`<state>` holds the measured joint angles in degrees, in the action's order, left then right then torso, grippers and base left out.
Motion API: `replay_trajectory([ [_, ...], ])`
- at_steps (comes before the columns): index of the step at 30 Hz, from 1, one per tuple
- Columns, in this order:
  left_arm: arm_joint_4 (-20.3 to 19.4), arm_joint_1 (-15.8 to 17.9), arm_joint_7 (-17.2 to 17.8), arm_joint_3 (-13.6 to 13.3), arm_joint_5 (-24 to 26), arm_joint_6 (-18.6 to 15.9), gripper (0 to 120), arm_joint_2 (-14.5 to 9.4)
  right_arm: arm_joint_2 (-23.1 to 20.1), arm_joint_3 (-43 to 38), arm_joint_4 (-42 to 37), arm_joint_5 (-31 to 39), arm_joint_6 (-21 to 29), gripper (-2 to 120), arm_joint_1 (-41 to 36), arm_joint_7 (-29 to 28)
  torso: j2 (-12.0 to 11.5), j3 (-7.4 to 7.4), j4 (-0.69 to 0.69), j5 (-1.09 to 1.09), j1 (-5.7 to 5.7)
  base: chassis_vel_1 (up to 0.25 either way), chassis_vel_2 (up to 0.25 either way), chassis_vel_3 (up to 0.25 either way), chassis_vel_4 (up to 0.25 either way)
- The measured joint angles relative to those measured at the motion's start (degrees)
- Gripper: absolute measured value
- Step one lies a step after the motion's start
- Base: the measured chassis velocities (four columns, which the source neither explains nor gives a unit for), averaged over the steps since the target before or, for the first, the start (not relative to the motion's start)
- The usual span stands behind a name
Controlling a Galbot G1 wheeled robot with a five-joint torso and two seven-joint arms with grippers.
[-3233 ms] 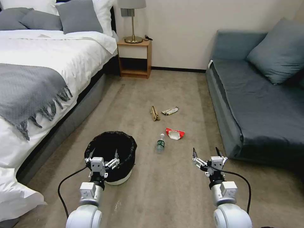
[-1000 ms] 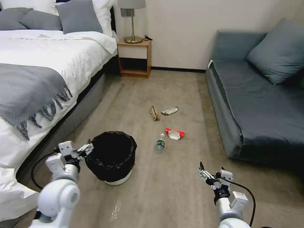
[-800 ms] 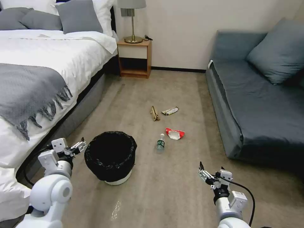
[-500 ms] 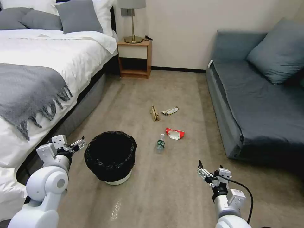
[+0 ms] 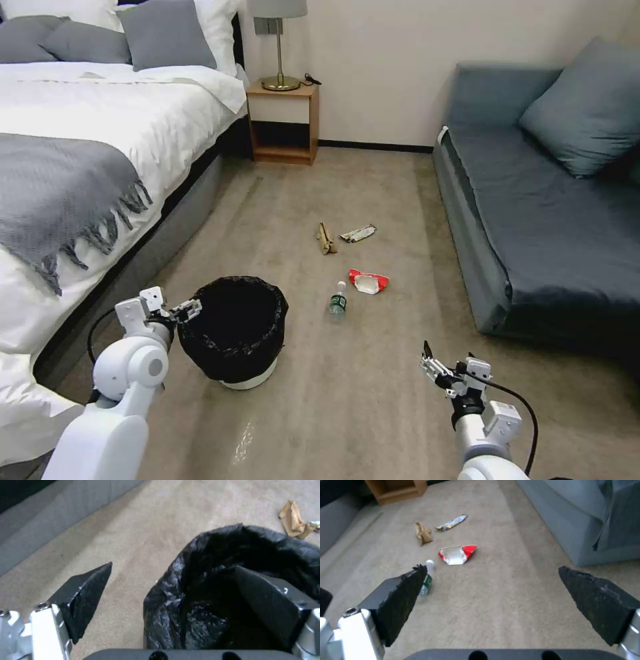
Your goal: Pick up the trash bin, then pick up the garbage on the floor and place it into the trash bin.
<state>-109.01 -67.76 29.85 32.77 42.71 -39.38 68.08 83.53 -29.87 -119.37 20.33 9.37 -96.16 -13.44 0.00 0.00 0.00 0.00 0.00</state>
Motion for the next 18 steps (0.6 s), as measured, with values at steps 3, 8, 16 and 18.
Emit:
replay_trajectory([
  [3, 1.2, 0.4, -0.5, -0.4, -0.7, 0.3, 93, 0.1, 0.4, -0.1, -0.1, -1.2, -0.1, 100, 0.0, 0.1, 0.0, 0.0, 0.0, 0.0, 0.0, 0.0, 0.0, 0.0, 0.0],
  [8, 4.6, 1.0, -1.4, -1.0, -2.2, 0.8, 93, 0.4, 1.7, 1.0, -0.6, -2.8, -0.1, 100, 0.3, 0.2, 0.0, 0.0, 0.0, 0.0, 0.0, 0.0, 0.0, 0.0, 0.0],
  [16, 7.6, 1.1, -2.2, -1.1, -3.3, 1.6, 93, 1.0, 2.4, 2.2, -0.4, -4.4, 0.0, 100, 0.3, 0.3, 0.0, 0.0, 0.0, -0.01, 0.0, 0.0, 0.0, 0.0, 0.0],
  [18, 8.8, 1.1, -2.9, -1.1, -3.7, 2.0, 93, 1.4, 2.4, 2.4, -0.1, -4.8, 0.0, 100, 0.3, 0.3, 0.0, 0.0, 0.0, 0.0, 0.0, 0.0, 0.0, 0.0, 0.0],
])
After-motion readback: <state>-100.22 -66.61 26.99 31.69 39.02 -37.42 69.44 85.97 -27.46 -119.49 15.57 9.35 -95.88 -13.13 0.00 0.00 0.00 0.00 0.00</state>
